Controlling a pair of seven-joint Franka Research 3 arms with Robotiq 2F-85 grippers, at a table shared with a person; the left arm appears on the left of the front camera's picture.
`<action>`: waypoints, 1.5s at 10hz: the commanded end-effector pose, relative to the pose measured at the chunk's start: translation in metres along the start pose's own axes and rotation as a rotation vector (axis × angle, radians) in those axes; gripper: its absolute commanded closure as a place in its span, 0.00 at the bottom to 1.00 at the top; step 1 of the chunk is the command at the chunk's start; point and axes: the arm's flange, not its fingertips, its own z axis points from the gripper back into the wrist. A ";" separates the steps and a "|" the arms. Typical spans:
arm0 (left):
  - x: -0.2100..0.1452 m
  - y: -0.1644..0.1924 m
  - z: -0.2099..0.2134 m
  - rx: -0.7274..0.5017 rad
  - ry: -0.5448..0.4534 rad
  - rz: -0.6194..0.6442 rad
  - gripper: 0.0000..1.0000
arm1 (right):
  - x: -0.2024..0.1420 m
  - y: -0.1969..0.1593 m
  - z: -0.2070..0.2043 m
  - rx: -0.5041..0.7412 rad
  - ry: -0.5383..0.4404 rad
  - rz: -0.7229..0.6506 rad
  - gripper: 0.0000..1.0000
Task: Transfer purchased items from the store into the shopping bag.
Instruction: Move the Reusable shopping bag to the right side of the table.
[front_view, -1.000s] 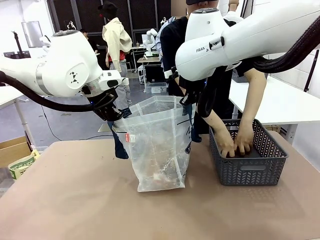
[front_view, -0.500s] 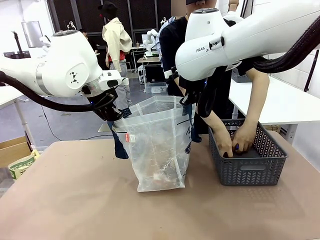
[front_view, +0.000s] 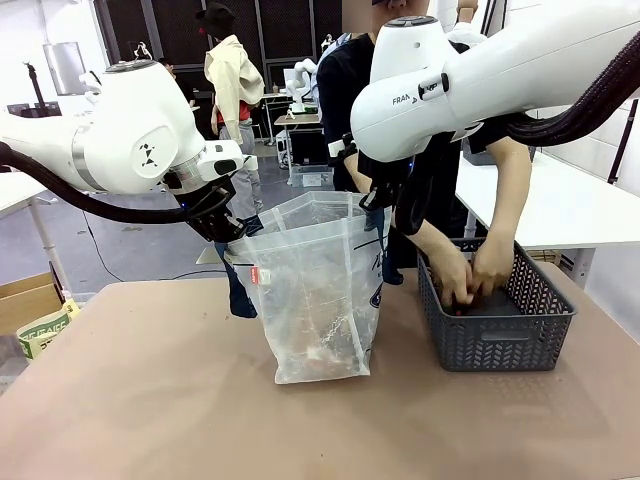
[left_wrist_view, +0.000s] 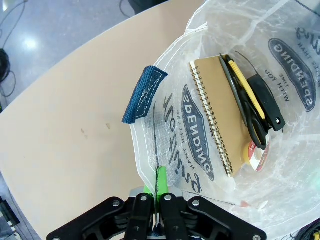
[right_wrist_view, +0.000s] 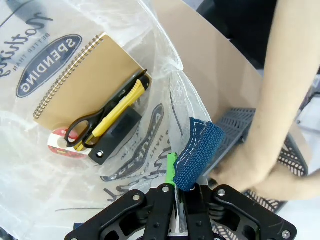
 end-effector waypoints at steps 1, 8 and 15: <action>0.000 0.002 0.001 0.012 0.000 -0.007 1.00 | -0.002 -0.001 -0.002 0.000 0.005 -0.005 1.00; 0.000 0.002 0.001 0.012 0.000 -0.007 1.00 | -0.002 -0.001 -0.002 0.000 0.005 -0.005 1.00; 0.000 0.002 0.001 0.012 0.000 -0.007 1.00 | -0.002 -0.001 -0.002 0.000 0.005 -0.005 1.00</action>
